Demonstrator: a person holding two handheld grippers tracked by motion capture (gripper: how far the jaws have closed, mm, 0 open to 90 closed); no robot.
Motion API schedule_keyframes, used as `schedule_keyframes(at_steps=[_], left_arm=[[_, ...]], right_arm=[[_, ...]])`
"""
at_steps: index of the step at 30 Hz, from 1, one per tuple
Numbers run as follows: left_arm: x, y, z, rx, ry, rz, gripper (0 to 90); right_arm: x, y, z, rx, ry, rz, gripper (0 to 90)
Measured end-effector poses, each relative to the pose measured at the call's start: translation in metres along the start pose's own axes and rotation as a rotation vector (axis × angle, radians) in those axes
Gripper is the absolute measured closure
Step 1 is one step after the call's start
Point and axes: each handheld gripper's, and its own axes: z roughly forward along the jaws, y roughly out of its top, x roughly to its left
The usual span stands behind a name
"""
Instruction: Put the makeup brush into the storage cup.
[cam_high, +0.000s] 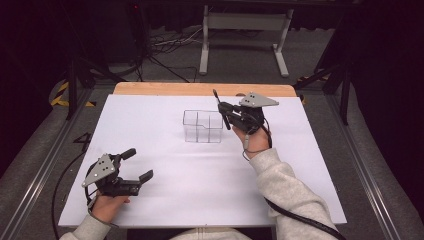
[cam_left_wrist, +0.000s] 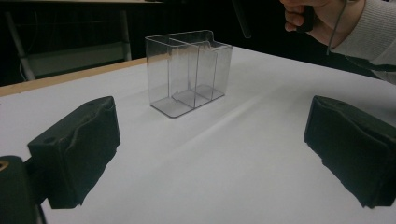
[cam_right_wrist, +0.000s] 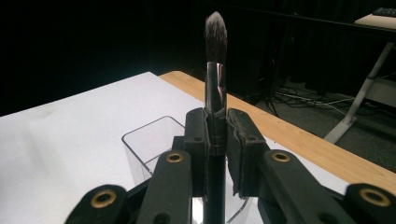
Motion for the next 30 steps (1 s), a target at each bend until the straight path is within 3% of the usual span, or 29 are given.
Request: schedule_keyframes(at_steps=[15, 24, 30], left_arm=[[0.000, 0.000, 0.000, -0.001, 0.001, -0.001, 4.3], [0.000, 0.000, -0.001, 0.000, -0.001, 0.001, 4.3], [0.000, 0.000, -0.001, 0.000, -0.001, 0.004, 4.4]], right_arm=[[0.003, 0.005, 0.017, -0.018, 0.004, -0.017, 78.9], [0.005, 0.001, 0.028, -0.044, 0.015, -0.051, 78.8], [0.006, -0.004, 0.033, -0.049, 0.027, -0.041, 78.7]])
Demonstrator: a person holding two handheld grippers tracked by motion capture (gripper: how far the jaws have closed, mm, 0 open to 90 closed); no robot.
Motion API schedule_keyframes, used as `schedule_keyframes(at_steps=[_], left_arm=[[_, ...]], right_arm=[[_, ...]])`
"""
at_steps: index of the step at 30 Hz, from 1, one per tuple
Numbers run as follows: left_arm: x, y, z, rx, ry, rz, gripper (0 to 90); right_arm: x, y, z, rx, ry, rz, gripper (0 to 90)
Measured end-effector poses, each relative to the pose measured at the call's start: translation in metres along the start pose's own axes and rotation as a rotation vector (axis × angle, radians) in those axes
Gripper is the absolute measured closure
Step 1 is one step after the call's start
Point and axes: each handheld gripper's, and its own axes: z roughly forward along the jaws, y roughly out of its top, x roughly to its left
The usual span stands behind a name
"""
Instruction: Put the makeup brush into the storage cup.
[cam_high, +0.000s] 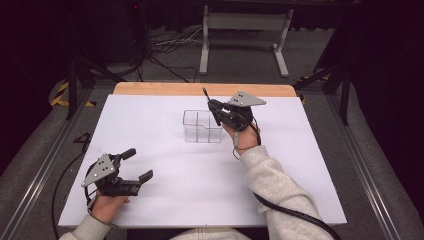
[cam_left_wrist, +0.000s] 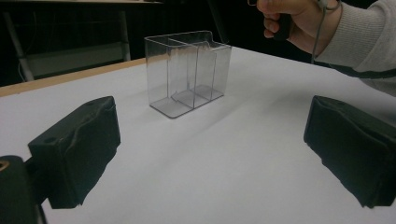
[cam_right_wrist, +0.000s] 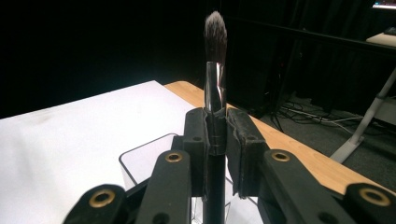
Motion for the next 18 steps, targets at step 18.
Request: schedule_keyframes(at_steps=[18], left_arm=[[0.000, 0.000, 0.000, 0.001, -0.004, -0.005, 4.4]], right_arm=[[-0.005, -0.017, 0.007, 0.013, -0.017, 0.000, 78.7]])
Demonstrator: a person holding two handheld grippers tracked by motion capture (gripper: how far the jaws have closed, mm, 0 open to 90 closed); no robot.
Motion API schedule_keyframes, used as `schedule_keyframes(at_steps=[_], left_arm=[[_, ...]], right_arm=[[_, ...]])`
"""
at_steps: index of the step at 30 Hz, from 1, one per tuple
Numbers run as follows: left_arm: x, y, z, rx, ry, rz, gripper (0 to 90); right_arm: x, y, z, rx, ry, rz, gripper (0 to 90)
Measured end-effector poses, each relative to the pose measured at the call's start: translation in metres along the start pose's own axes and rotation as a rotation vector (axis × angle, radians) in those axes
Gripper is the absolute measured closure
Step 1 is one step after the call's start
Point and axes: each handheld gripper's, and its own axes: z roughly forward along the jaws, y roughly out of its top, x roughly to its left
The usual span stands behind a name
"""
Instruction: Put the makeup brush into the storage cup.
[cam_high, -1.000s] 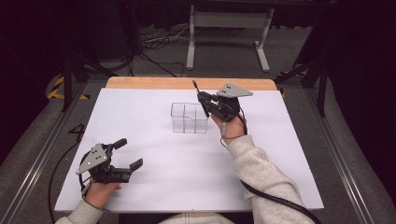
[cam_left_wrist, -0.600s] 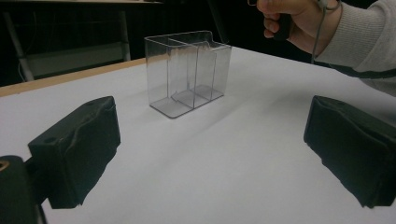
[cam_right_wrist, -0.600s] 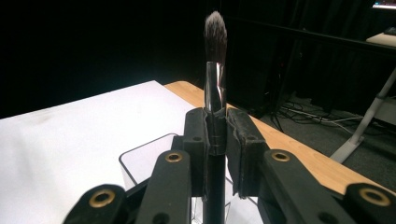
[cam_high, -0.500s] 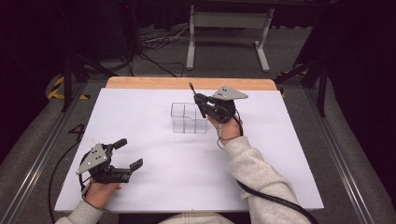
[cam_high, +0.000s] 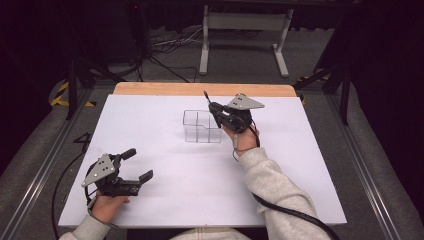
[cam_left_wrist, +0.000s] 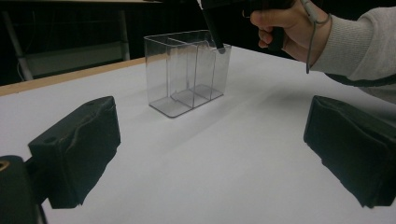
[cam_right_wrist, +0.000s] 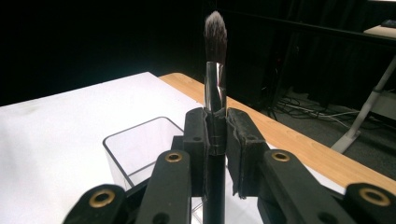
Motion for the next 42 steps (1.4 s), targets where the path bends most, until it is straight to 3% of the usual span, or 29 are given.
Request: schedule_keyframes(at_steps=[32, 36, 38, 42], left_arm=[[-0.001, 0.001, -0.001, 0.000, 0.001, 0.005, 4.4], [-0.001, 0.001, -0.001, 0.001, 0.000, 0.005, 4.4], [-0.001, 0.001, -0.001, 0.001, 0.002, 0.002, 4.4], [-0.001, 0.001, -0.001, 0.002, 0.002, 0.007, 4.4]], right_arm=[[0.000, -0.018, -0.002, 0.034, 0.020, 0.049, 77.6], [0.000, -0.015, -0.006, 0.000, 0.020, 0.082, 55.5], [0.001, -0.011, -0.009, -0.014, 0.030, 0.098, 50.1], [0.008, -0.002, -0.014, -0.027, 0.035, 0.052, 40.6]])
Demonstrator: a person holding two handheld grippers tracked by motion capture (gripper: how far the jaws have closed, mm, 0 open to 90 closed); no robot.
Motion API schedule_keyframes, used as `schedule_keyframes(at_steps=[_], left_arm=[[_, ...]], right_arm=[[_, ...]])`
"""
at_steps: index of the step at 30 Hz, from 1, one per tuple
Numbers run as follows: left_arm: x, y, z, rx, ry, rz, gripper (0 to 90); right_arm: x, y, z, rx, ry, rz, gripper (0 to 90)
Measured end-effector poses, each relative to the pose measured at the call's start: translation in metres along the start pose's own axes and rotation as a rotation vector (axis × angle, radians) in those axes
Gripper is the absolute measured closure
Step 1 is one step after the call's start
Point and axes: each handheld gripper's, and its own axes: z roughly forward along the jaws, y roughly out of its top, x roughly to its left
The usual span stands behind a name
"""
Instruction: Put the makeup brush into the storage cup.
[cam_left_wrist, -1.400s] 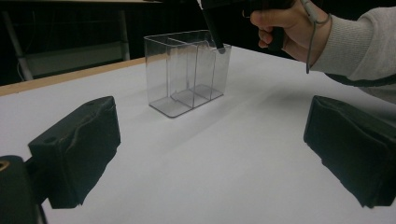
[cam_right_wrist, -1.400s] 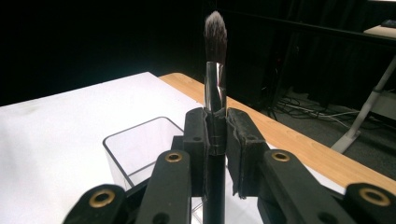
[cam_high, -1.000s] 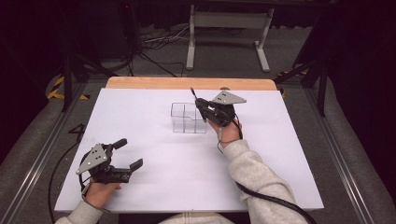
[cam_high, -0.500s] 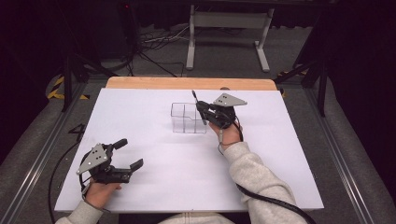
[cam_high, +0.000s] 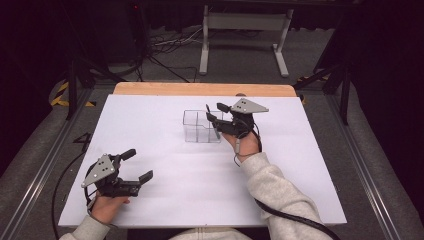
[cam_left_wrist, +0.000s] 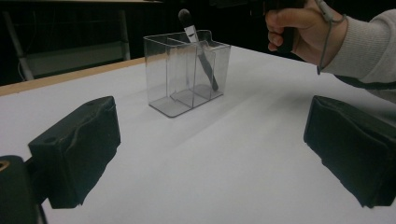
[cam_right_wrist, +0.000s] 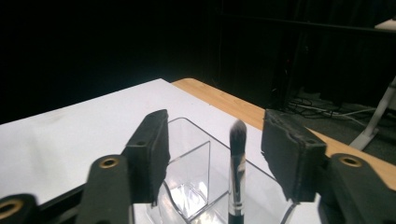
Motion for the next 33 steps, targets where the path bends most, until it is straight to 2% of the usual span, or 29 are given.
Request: schedule_keyframes(at_steps=[4, 8, 13, 16, 23, 24, 30, 33], left_arm=[[0.000, 0.000, 0.000, 0.000, 0.000, -0.001, 4.4], [0.000, 0.000, 0.000, 0.002, -0.002, -0.004, 4.4], [-0.001, 0.000, 0.001, -0.002, 0.000, -0.005, 4.4], [-0.002, 0.000, 0.000, -0.006, 0.001, -0.007, 4.4], [-0.002, 0.000, 0.000, -0.006, 0.000, -0.010, 4.4], [-0.002, 0.001, -0.001, 0.000, -0.001, -0.005, 4.4], [-0.002, 0.001, -0.001, -0.005, 0.000, -0.007, 4.4], [-0.002, 0.001, -0.001, -0.007, -0.004, -0.009, 4.4]], right_arm=[[0.003, 0.007, -0.007, -0.003, 0.019, -0.022, 36.1], [0.003, 0.010, -0.018, -0.008, 0.023, -0.020, 31.7], [-0.002, 0.013, -0.039, -0.033, 0.044, -0.002, 21.4], [-0.004, 0.016, -0.052, -0.045, 0.069, -0.024, 13.6], [-0.004, 0.016, -0.069, -0.022, 0.049, -0.047, 6.0], [-0.005, 0.014, -0.075, -0.021, 0.041, -0.056, 4.1], [-0.007, 0.010, -0.089, -0.006, 0.036, -0.055, 1.3], [-0.008, 0.008, -0.093, -0.002, 0.048, -0.051, 0.2]])
